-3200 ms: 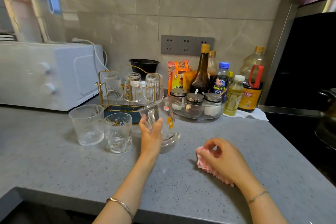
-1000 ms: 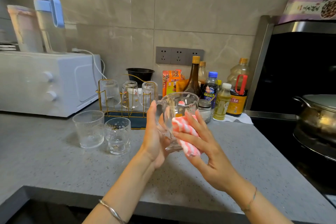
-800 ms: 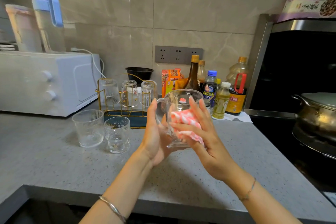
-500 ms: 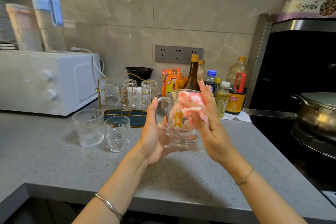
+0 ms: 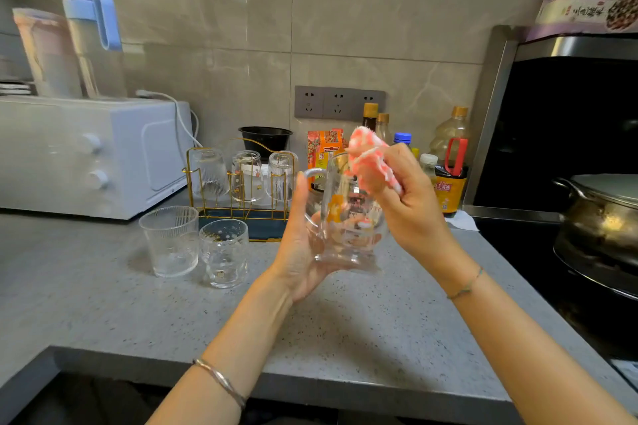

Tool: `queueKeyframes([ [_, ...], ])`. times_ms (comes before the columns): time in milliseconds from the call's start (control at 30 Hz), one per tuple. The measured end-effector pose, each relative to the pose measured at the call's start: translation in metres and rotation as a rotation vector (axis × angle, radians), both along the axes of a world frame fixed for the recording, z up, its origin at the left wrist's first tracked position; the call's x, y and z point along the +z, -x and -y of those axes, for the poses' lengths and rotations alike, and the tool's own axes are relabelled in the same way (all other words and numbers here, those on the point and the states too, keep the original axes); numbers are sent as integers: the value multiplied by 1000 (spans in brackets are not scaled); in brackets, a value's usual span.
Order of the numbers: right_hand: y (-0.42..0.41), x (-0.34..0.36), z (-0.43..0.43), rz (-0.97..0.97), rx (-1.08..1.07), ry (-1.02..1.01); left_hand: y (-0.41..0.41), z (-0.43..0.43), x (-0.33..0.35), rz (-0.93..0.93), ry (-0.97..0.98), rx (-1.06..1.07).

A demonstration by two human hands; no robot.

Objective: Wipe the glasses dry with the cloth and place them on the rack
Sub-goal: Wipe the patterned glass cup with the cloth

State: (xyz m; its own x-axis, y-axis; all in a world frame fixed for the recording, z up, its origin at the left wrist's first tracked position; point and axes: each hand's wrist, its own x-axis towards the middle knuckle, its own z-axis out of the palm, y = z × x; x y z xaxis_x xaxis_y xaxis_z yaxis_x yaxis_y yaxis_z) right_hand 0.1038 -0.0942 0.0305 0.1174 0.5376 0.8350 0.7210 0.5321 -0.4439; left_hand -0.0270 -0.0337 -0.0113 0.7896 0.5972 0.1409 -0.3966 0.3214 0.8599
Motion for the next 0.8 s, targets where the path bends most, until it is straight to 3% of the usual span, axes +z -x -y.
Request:
queueKeyframes([
  [133, -5, 3, -7, 2, -86, -64, -8, 11, -2, -14, -43, 178],
  [267, -9, 5, -13, 42, -141, -98, -22, 19, -10, 41, 93, 267],
  [433, -13, 4, -14, 27, -107, -45, -32, 21, -9, 35, 132, 317],
  [800, -2, -49, 1, 291, -3, 66, -26, 13, 1, 119, 101, 269],
])
